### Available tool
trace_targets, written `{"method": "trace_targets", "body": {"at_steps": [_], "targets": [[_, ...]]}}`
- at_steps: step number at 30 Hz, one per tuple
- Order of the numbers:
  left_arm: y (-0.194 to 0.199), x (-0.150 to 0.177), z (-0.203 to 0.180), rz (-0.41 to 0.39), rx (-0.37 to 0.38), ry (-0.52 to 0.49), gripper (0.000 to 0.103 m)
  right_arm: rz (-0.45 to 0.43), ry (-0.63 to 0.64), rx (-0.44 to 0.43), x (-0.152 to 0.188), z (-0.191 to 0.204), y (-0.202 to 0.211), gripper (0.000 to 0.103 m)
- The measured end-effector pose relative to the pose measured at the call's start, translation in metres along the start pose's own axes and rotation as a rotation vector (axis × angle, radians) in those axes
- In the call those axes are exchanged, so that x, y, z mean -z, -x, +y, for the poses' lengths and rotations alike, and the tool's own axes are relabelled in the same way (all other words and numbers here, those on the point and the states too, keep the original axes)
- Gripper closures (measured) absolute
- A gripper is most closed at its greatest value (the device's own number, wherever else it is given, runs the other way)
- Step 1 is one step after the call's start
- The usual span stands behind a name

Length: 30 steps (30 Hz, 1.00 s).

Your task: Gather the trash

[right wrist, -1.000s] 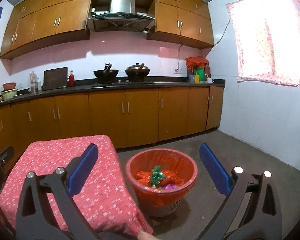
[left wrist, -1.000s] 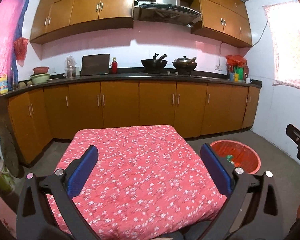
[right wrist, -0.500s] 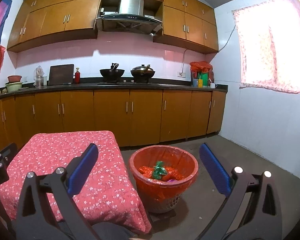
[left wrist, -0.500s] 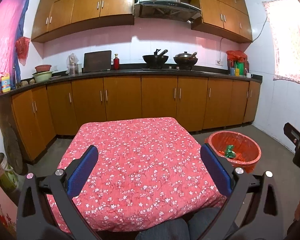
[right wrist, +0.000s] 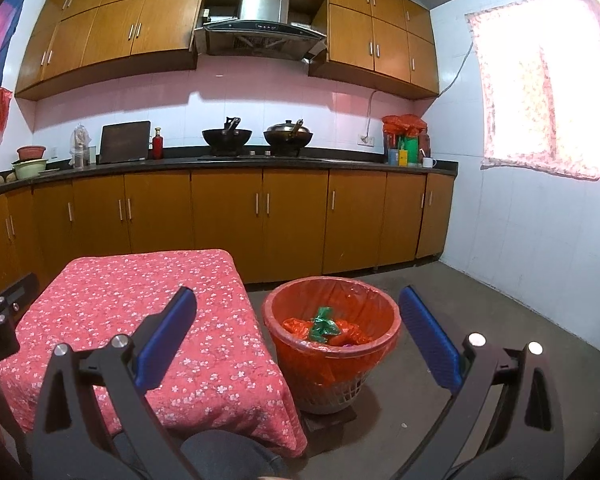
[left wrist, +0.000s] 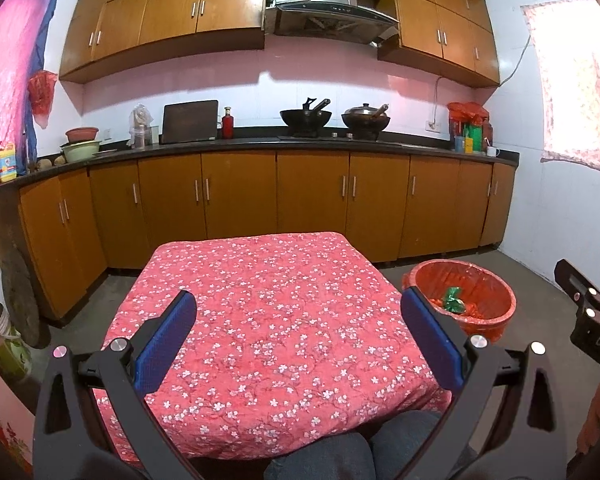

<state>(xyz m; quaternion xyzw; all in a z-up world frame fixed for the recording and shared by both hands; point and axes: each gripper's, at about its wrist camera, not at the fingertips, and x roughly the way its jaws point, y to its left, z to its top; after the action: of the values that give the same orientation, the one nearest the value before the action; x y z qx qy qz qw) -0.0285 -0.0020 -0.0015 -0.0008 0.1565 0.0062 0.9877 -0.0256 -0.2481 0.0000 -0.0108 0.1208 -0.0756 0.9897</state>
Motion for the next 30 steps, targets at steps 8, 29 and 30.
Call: {"method": "trace_targets", "body": {"at_steps": [8,29,30], "targets": [[-0.0032,0.0034,0.0019,0.013,0.002,-0.002,0.002,0.015,0.002,0.002,0.0024,0.0008,-0.0033,0.004],[-0.0039,0.0049,0.0016,0.022,0.005,0.000,0.002,0.022,-0.002,-0.003,0.0069,0.0008,-0.0043,0.004],[-0.0038,0.0046,0.0018,0.022,0.005,0.001,0.002,0.022,-0.003,-0.003,0.0067,0.0006,-0.0044,0.004]]}}
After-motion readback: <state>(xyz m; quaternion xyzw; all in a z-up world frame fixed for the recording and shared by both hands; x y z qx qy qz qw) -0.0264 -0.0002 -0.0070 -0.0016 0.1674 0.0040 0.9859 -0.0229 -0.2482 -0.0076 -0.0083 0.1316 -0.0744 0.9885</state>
